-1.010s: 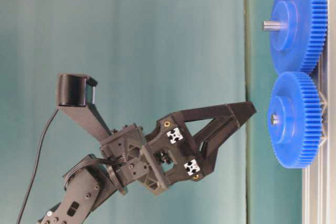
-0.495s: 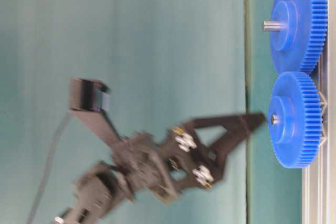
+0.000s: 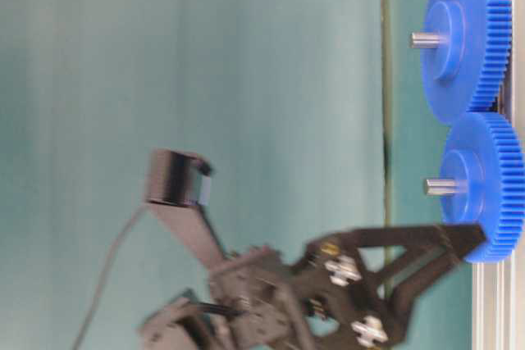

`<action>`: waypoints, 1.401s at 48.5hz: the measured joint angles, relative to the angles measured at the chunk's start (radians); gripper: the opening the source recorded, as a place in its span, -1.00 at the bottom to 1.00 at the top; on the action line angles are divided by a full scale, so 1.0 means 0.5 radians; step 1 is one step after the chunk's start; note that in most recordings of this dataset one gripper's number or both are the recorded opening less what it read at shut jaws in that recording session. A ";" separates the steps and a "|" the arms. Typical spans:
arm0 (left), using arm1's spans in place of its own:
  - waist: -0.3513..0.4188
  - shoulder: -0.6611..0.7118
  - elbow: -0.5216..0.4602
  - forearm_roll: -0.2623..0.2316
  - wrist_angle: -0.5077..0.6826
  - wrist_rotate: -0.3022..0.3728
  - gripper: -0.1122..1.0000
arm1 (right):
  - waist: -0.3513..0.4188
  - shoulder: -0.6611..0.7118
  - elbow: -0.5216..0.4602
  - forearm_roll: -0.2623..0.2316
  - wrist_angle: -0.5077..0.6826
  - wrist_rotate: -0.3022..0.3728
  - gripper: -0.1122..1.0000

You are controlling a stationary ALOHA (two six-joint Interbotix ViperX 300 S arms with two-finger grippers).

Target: Find the location of the shaft and insert the small gear.

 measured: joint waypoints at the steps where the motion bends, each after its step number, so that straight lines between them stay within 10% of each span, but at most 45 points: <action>1: 0.000 -0.006 -0.009 0.000 0.000 0.000 0.77 | -0.003 0.000 0.000 0.000 -0.003 0.000 -0.70; 68: -0.003 -0.908 0.365 0.000 -0.031 0.156 0.76 | -0.003 -0.104 0.040 0.003 0.003 0.061 -0.70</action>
